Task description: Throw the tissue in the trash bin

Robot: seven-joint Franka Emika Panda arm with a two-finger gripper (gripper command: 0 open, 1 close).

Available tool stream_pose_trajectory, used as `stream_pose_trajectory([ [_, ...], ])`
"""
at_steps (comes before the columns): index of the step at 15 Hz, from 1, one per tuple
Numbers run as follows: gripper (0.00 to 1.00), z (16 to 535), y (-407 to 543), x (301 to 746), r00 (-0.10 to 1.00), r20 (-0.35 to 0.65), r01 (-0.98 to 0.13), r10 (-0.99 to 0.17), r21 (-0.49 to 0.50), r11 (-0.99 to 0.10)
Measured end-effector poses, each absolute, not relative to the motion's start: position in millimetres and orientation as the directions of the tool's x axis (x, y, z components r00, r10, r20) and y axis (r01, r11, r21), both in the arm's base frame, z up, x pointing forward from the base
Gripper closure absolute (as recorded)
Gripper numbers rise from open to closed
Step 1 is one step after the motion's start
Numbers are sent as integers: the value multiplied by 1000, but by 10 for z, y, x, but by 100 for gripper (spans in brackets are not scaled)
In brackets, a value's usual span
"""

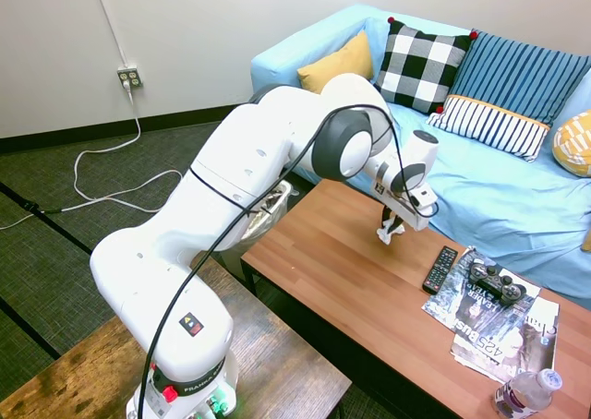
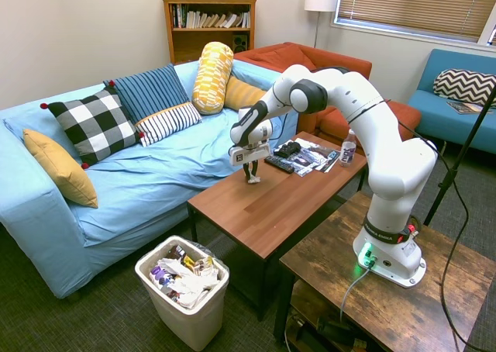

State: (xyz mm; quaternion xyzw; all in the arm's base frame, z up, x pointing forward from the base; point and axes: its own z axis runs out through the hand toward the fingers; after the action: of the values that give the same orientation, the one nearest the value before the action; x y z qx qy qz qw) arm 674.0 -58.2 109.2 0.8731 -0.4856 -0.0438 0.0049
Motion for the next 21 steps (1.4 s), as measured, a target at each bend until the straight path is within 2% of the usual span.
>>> stream_pose_trajectory([
  [2,100,1401,-430,6773,550,-56,-834,-834,16,-551],
  [5,100,2170,252,6739,636,-12,-771,-772,-46,-635],
  [7,100,2619,978,6648,698,27,-714,-716,-50,-698],
  [9,100,2781,1775,6507,745,61,-664,-664,-27,-747],
  [15,100,2473,4021,5904,854,83,-518,-513,62,-853],
  [20,100,1980,4571,5660,879,33,-476,-475,113,-872],
  [21,0,1887,4584,5647,878,20,-478,-479,120,-870],
])
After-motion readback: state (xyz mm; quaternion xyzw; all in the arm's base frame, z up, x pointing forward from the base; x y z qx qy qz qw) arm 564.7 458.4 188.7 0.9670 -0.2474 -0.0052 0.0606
